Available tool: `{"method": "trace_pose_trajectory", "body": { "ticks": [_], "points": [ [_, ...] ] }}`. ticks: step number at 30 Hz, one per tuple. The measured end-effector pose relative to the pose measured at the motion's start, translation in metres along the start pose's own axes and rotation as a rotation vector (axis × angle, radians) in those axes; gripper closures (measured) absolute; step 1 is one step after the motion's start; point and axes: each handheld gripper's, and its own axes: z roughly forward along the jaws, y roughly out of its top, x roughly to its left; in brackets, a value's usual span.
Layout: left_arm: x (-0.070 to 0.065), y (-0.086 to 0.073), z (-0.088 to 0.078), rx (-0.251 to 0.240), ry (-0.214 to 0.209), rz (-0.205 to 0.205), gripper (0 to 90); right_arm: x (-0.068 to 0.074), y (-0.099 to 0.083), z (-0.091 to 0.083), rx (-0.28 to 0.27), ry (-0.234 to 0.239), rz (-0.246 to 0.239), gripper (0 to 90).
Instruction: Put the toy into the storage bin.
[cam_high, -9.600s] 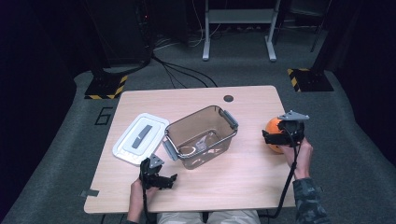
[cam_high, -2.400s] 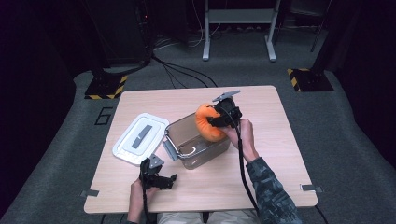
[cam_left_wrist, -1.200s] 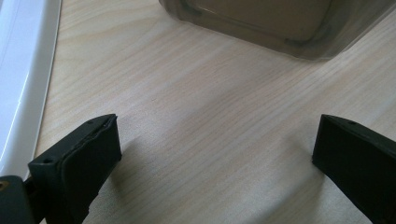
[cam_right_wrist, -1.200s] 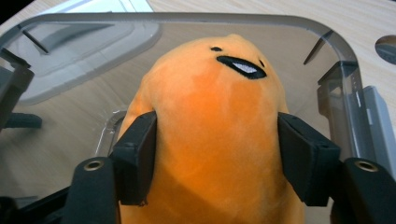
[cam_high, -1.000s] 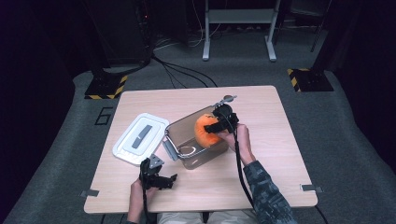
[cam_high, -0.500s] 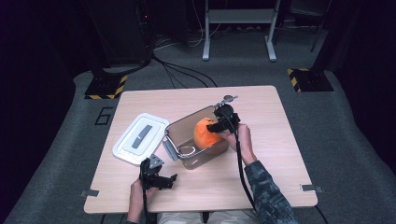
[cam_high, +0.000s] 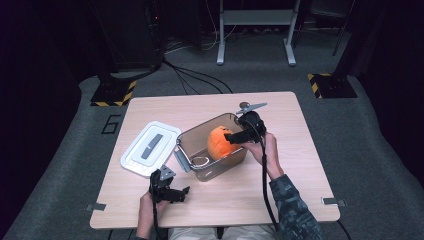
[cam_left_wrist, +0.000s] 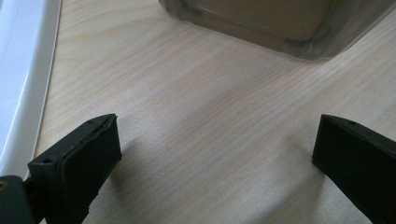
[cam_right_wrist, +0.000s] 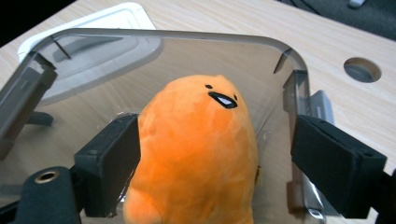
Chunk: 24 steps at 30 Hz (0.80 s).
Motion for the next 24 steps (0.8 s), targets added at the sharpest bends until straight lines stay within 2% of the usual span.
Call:
{"method": "trace_pose_trajectory", "body": {
  "ticks": [7, 10, 21, 24],
  "points": [
    [0.0, 0.0, 0.0, -0.001, 0.002, -0.001, 0.7, -0.001, -0.011, -0.02, -0.036, 0.002, -0.019, 12.4],
    [0.0, 0.0, 0.0, 0.001, -0.001, 0.0, 0.7, -0.003, -0.017, -0.028, -0.049, -0.004, -0.033, 7.6],
    [0.0, 0.0, 0.0, 0.0, 0.001, 0.0, 0.7, -0.016, -0.044, -0.051, -0.089, -0.046, -0.025, 1.3],
    [0.0, 0.0, 0.0, 0.0, 0.001, 0.0, 0.7, -0.02, -0.052, -0.055, -0.087, -0.073, -0.027, 0.0]
  ]
}}
